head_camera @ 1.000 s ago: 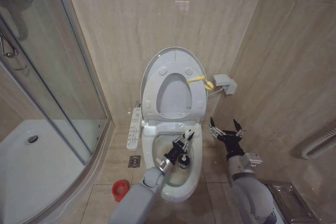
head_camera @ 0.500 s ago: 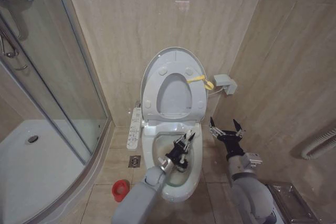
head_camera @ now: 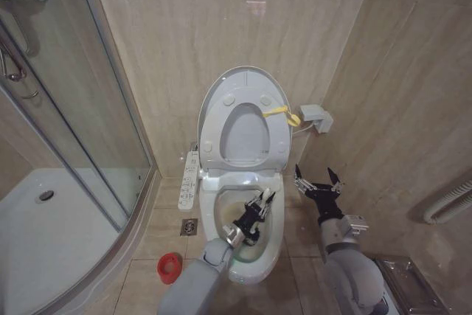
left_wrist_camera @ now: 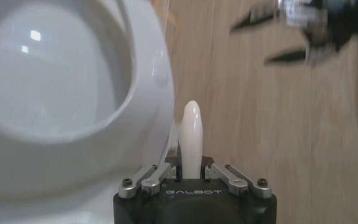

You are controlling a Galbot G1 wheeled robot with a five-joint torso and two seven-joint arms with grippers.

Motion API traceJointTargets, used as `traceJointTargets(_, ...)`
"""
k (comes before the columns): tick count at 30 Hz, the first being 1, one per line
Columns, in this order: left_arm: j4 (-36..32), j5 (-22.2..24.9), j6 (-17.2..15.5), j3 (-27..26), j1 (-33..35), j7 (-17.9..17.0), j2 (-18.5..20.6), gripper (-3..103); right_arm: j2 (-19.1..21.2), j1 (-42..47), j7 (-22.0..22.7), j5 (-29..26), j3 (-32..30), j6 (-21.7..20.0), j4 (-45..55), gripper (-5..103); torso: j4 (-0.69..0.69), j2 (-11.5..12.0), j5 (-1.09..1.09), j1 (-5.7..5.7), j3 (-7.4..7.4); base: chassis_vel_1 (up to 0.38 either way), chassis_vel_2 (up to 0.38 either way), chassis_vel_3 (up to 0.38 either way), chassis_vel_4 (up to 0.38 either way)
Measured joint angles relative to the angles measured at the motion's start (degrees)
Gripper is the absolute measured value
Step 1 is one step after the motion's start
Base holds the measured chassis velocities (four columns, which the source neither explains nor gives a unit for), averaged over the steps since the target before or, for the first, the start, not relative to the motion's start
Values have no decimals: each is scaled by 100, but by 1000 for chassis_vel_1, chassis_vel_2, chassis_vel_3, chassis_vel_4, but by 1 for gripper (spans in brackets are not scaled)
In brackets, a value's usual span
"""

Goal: Open the toilet lid, clean the toilet bowl with a toilet brush, close the toilet lid, and flush.

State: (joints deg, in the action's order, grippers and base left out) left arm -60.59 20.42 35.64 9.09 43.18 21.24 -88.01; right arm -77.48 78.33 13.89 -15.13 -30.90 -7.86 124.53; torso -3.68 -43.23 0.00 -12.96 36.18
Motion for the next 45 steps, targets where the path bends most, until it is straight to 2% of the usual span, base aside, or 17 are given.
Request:
traceJointTargets(3,-122,67,-48,58,18,-11,0,20,0,0,0,0,0,0,0,100,-1,0,1,0,0,0,0,0,0)
traceJointTargets(9,413,-155,110,-31,94,67,-34,20,0,0,0,0,0,0,0,100,2,-1,0,1,-1,0,0,0,0)
traceJointTargets(13,295,-148,68,-14,31,53,-13,20,0,0,0,0,0,0,0,100,2,0,2,0,0,0,0,0,0)
traceJointTargets(14,9,-30,-24,61,-14,-3,-9,20,0,0,0,0,0,0,0,100,1,0,1,0,0,0,0,0,0)
traceJointTargets(17,-145,54,-74,115,19,-36,-8,20,0,0,0,0,0,0,0,100,-1,0,1,0,0,0,0,0,0)
traceJointTargets(23,189,-191,96,112,312,57,11,20,0,0,0,0,0,0,0,100,2,-1,-2,1,-2,0,0,0,0)
traceJointTargets(31,-262,-40,-54,216,263,-81,131,20,0,0,0,0,0,0,0,100,0,0,1,0,0,0,0,0,0)
traceJointTargets(39,26,-263,105,166,429,-27,129,20,0,0,0,0,0,0,0,100,-1,-1,-4,1,-2,0,0,0,0)
traceJointTargets(43,-267,-147,-40,172,352,-106,199,20,0,0,0,0,0,0,0,100,4,0,3,0,0,0,0,0,0)
traceJointTargets(45,-435,-49,-109,228,336,-149,218,20,0,0,0,0,0,0,0,100,2,1,2,0,0,0,0,0,0)
